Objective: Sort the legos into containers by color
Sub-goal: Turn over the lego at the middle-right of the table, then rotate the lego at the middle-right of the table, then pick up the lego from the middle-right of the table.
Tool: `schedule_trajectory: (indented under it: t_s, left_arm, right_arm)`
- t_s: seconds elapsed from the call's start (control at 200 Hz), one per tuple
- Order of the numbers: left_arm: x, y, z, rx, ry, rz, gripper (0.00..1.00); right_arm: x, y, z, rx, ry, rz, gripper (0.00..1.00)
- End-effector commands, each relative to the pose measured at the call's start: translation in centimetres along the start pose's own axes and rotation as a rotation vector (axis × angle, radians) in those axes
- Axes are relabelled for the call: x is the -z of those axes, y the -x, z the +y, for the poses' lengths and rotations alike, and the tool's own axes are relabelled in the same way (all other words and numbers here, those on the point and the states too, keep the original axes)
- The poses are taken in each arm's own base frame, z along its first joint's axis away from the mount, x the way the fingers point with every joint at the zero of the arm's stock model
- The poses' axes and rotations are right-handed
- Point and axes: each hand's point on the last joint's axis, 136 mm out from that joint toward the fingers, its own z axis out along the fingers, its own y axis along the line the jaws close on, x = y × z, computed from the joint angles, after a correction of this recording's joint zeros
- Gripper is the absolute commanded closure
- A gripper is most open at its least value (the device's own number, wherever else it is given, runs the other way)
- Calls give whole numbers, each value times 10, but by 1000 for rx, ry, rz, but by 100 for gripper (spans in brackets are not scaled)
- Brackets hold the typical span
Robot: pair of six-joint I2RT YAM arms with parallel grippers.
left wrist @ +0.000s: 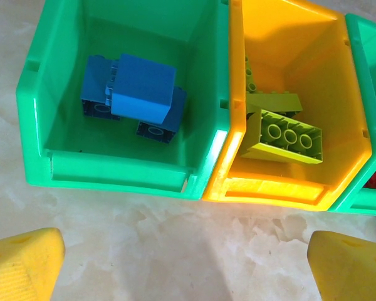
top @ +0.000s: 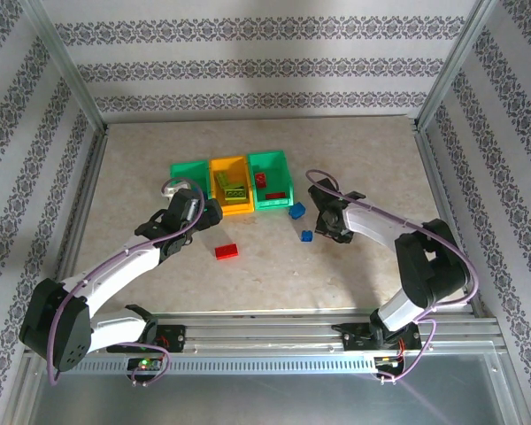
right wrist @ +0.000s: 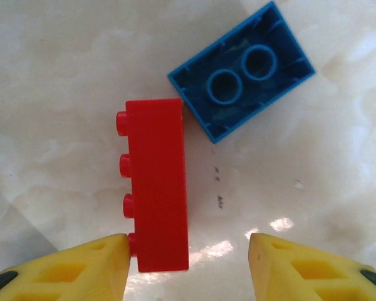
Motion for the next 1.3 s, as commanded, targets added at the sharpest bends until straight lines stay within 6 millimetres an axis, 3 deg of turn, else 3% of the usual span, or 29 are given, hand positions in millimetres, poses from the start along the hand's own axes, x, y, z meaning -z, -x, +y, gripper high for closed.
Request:
schedule_trajectory:
  t_s: [0.0,0.32,0.52,0.874,1.039,1.294]
  left_arm:
    - [1,10,-3,31,-7,-21,0]
    - [3,9,1,29,3,-22,0]
    - [3,8,2,28,6,-20,0]
    - [1,5,3,36,8,-10,0]
    - [0,4,3,31,13,-4,0]
    - [0,5,3,33,11,-8,0]
  right_arm:
    - [-5,8,6,3,6,1,49]
    - [-19,5,10,12,-4,25,52]
    - [-23,8,17,41,7,23,47]
    - [-15,6,50,121,77,30,51]
    - [-12,12,48,122,70,10,52]
    - [-23,17,40,118,37,28,49]
